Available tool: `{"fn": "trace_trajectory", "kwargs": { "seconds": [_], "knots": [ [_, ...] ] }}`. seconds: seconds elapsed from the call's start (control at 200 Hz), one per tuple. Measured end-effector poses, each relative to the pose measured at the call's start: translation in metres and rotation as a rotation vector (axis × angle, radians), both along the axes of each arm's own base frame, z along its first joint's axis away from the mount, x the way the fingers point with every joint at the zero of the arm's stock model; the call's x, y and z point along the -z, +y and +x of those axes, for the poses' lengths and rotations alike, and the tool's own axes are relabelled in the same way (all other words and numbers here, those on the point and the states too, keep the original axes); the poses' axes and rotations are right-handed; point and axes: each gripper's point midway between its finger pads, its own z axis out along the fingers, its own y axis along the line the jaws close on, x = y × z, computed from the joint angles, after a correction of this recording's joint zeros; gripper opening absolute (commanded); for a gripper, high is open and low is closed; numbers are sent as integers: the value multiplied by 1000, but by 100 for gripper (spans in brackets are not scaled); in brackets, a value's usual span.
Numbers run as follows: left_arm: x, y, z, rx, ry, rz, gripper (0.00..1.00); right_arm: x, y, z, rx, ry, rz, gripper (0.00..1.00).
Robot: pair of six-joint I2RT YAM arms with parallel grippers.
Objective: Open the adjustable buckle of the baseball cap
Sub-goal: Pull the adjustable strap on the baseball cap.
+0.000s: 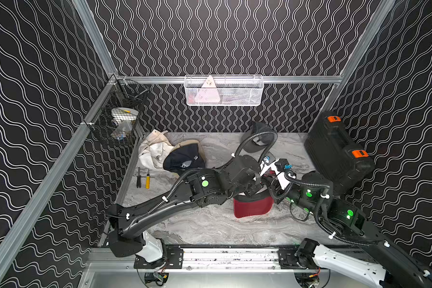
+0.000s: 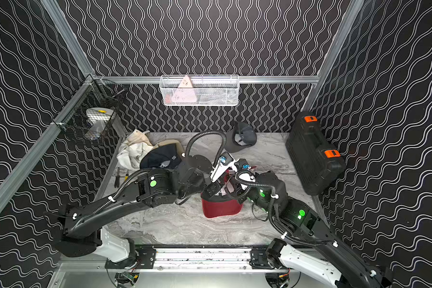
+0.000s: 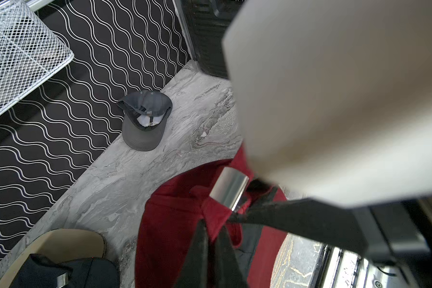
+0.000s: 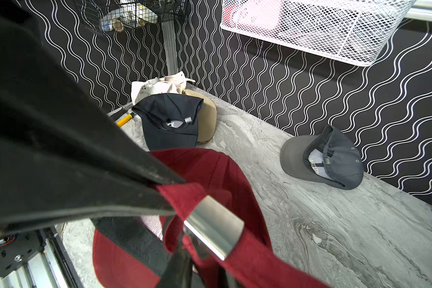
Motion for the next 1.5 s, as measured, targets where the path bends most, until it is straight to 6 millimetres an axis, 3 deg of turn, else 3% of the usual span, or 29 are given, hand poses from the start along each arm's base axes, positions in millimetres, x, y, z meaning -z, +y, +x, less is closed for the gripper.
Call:
{"fn": "trace_trajectory", "kwargs": {
  "seconds": [0.545,0.62,0.76,1.496],
  "knots": [
    [4,-5,-6,45,24,-20,0,-4,-7,-3,20,2,31,5],
    [6,-5,-6,50,26,-19,0,-5,-8,-3,27,3,47,5],
    [26,2,-9,49,62,51,0,-25,-8,-6,17,-36,121,5],
    [30,15,-17,54,66,50,0,-38,-32,6,183,-49,222,3]
  ]
}}
